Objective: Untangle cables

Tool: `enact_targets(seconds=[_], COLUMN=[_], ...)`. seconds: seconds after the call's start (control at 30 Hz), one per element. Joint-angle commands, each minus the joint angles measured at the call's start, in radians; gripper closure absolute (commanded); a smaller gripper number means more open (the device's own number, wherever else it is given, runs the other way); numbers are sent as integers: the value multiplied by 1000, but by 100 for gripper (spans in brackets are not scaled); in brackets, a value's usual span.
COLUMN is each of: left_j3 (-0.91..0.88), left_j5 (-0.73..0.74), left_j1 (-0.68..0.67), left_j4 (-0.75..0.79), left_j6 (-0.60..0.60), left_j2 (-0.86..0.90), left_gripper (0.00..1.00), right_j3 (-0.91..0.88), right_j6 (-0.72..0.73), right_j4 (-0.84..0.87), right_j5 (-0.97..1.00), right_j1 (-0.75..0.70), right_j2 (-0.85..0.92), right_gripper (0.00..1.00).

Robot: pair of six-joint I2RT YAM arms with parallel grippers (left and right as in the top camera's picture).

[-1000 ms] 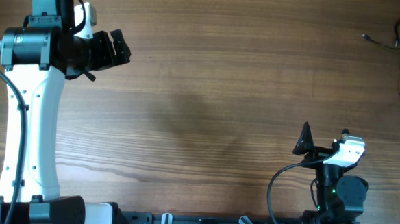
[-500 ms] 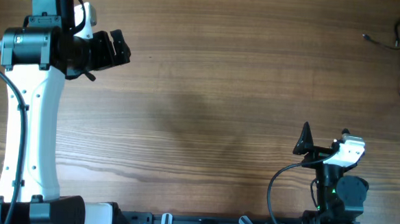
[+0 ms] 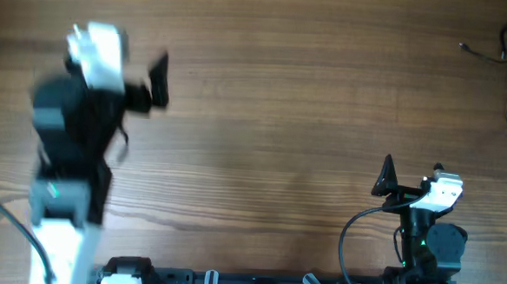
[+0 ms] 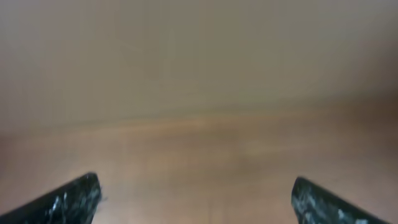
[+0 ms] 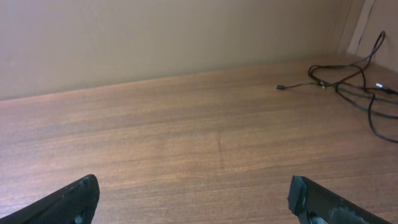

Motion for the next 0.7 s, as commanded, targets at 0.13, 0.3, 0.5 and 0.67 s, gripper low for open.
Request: enact_targets(seconds=[0.13,0.3,0.5,0.67], left_j3=[-750,-813,-822,-860], left_j5=[12,11,-36,-119], left_j1=[3,11,19,18], left_j4=[434,293,130,133], left_j6=[60,61,60,-75], left_j2=[-549,-665,-708,-772], left_gripper=[0,0,0,0], right_j3=[1,1,1,1], right_j6=[18,18,18,18], right_j4=[2,2,2,2], right_j5=[18,18,18,18], right_j1=[5,5,5,5], right_j2=[-10,-10,-10,-10], right_gripper=[0,0,0,0])
